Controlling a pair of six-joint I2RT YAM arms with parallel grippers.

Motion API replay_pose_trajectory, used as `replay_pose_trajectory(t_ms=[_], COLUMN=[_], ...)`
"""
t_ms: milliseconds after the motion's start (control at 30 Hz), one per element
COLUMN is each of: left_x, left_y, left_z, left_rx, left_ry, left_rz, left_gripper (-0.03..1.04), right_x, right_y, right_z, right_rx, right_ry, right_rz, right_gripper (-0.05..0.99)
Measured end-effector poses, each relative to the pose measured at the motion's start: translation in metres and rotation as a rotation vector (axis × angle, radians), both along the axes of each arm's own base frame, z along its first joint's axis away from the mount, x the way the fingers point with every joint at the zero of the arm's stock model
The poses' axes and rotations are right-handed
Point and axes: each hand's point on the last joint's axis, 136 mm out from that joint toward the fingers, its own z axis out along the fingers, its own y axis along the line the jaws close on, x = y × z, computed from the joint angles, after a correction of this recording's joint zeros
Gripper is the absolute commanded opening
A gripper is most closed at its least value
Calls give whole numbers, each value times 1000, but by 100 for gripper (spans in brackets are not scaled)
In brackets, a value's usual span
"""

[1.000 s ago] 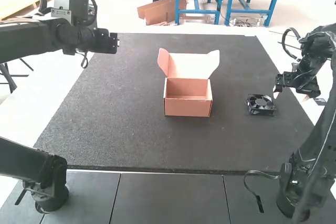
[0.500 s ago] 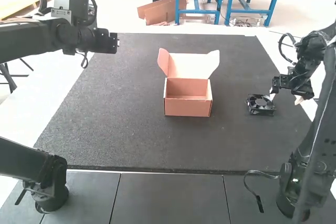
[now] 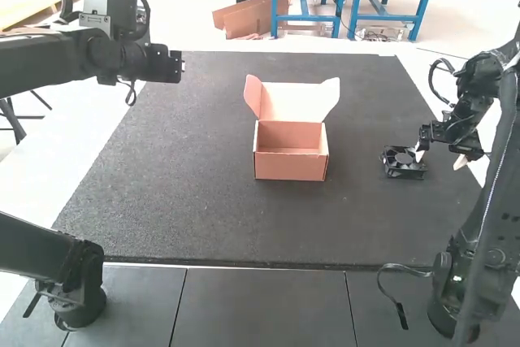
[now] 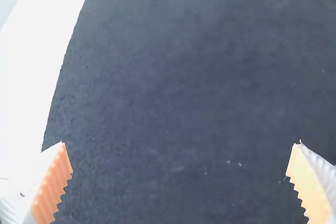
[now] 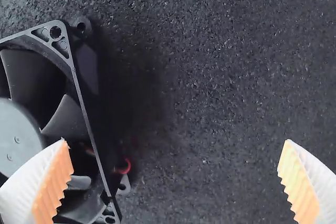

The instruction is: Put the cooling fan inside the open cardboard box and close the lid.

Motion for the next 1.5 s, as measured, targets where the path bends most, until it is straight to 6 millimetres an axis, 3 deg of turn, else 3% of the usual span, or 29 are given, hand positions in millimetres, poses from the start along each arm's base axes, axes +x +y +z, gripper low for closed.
replay_pose_trajectory(t_ms=[467, 567, 633, 767, 900, 1300, 1400, 1500], left_x=[0, 0, 0, 0, 0, 0, 0, 0], left_y=[0, 0, 0, 0, 0, 0, 0, 0], left_z=[0, 0, 0, 0, 0, 0, 0, 1], left_rx=[0, 0, 0, 0, 0, 0, 0, 0], left_ry=[0, 0, 0, 1, 2, 0, -1, -3], left_rz=[0, 0, 0, 0, 0, 0, 0, 0], left_gripper=[97, 97, 97, 97, 97, 97, 97, 97], right_x=[-5, -6, -7, -6, -1, 0, 0, -5], right_y=[2, 2, 2, 13, 20, 23, 23, 25], right_z=[-11, -12, -15, -19, -18, -16, -6, 21], right_rx=[13, 13, 17, 75, 115, 132, 129, 122], right_ry=[42, 45, 55, 52, 30, 25, 17, -5], right_rz=[0, 1, 0, -1, 1, -46, -84, -116], right_gripper=[87, 73, 52, 19, -1, -1, 0, 0])
